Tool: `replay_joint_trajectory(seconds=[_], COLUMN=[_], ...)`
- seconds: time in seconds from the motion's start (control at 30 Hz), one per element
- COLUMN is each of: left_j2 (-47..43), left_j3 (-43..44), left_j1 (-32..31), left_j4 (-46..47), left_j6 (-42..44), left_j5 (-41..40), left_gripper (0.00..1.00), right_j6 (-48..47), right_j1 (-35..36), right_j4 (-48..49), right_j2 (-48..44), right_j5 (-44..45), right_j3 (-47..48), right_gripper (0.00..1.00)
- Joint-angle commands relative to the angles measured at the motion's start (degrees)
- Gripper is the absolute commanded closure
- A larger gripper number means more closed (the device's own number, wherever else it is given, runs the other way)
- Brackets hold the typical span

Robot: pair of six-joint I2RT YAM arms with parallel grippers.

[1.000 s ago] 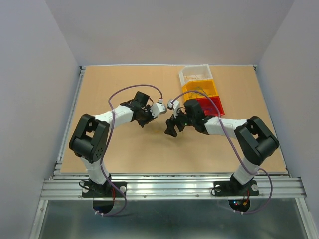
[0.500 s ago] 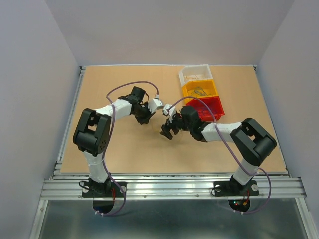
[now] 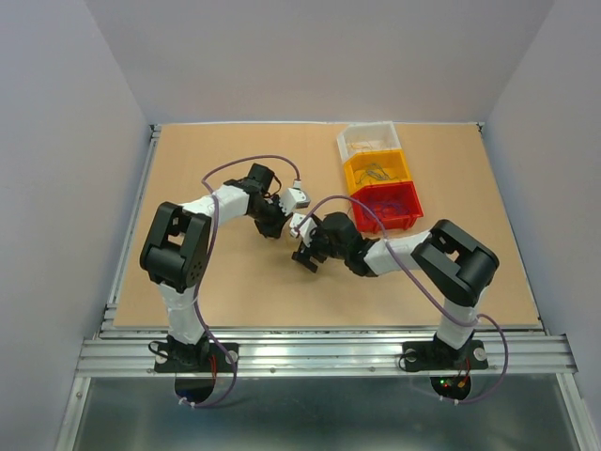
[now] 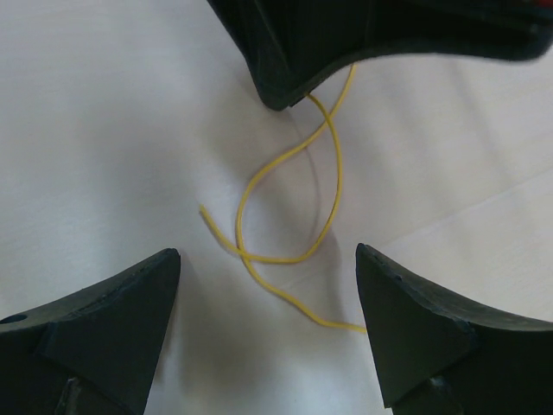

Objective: Untangle the cables

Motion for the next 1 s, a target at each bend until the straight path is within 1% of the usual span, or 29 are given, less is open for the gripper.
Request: replay_joint_trajectory(seconds=[0.0,0.07,0.1,0.17,0.2,0.23,0.27,0.3,0.4,0.47,0.5,0.57,0.6,0.63,0.7,0.73,0.77,0.8,0.83,0.87,0.9,0.93,0.97], left_j2=[0.26,0.53,0.62,0.79,0.97,0.88,0.88,0.79,0.62,0.62,0.62,0.62,0.53,0.53,0.35,0.27,-0.34,-0.96,-1.66,-3.41,-4.38,-5.35,-7.01], left_j3=[2.44,2.62,2.70,2.79,2.88,2.88,2.97,2.88,2.79,2.88,2.97,2.88,2.88,2.97,3.06,3.06,3.06,2.97,2.71,2.62,2.62,2.88,3.05], left_j1=[-0.07,-0.07,-0.07,-0.07,-0.07,-0.07,-0.07,-0.07,-0.07,-0.07,-0.07,-0.07,-0.07,-0.07,0.02,0.19,0.37,0.89,2.29,3.43,4.49,7.11,8.44], left_j4=[-2.73,-2.99,-3.34,-3.34,-3.52,-3.52,-3.61,-3.61,-3.61,-3.61,-3.52,-3.61,-3.61,-3.61,-3.70,-3.61,-3.26,-2.73,-1.86,-0.11,0.26,0.61,0.52], left_j6=[1.01,1.19,1.28,1.28,1.45,1.37,1.54,1.54,1.45,1.45,1.37,1.28,1.36,1.36,1.45,1.54,1.45,1.45,0.06,-0.48,-0.83,-0.92,-1.09], left_j5=[2.02,2.20,2.28,2.20,2.28,2.29,2.29,2.37,2.29,2.20,2.11,2.20,2.28,2.37,2.46,2.55,2.98,3.25,3.51,4.73,5.96,7.46,11.04], left_gripper=[0.96,0.96,0.96,0.96,0.95,0.96,0.96,0.96,0.96,0.96,0.96,0.95,0.94,0.93,0.88,0.84,0.78,0.74,0.69,0.61,0.57,0.55,0.51], right_j6=[-3.86,-3.86,-3.86,-3.95,-3.52,-3.08,-2.55,-2.28,-1.49,-1.05,-0.53,0.00,0.18,0.44,0.53,0.44,0.27,0.18,0.18,0.44,1.14,1.58,2.11], right_j1=[1.46,1.55,1.64,1.64,1.55,1.55,1.64,1.55,1.64,1.64,1.64,1.55,1.55,1.64,1.64,1.55,1.55,1.55,1.55,1.55,1.46,1.55,1.38], right_j4=[1.95,1.07,-1.11,-5.06,-9.78,-12.01,-14.03,-14.75,-15.98,-17.03,-18.17,-19.58,-20.81,-21.25,-21.52,-21.52,-21.52,-21.35,-20.82,-19.69,-19.24,-18.89,-18.36], right_j2=[1.55,2.51,3.82,5.50,7.16,8.13,9.01,9.02,7.19,6.04,5.16,4.54,4.45,4.02,3.49,3.22,2.00,1.38,0.59,-0.98,-1.61,-2.31,-2.92], right_j5=[3.44,3.70,3.70,3.96,4.58,5.97,6.68,7.04,5.82,5.55,5.64,5.81,5.90,5.90,5.64,4.68,3.80,3.01,1.09,0.54,0.02,-1.12,-1.74], right_j3=[3.37,5.30,6.44,10.83,12.41,15.04,15.50,15.59,13.76,13.04,12.52,12.43,12.34,12.16,11.72,11.03,10.67,10.23,9.36,8.91,8.65,8.47,8.12], right_gripper=[0.13,0.14,0.16,0.25,0.33,0.39,0.43,0.46,0.47,0.53,0.62,0.72,0.83,0.87,0.91,0.91,0.92,0.94,0.94,0.95,0.96,0.98,0.99])
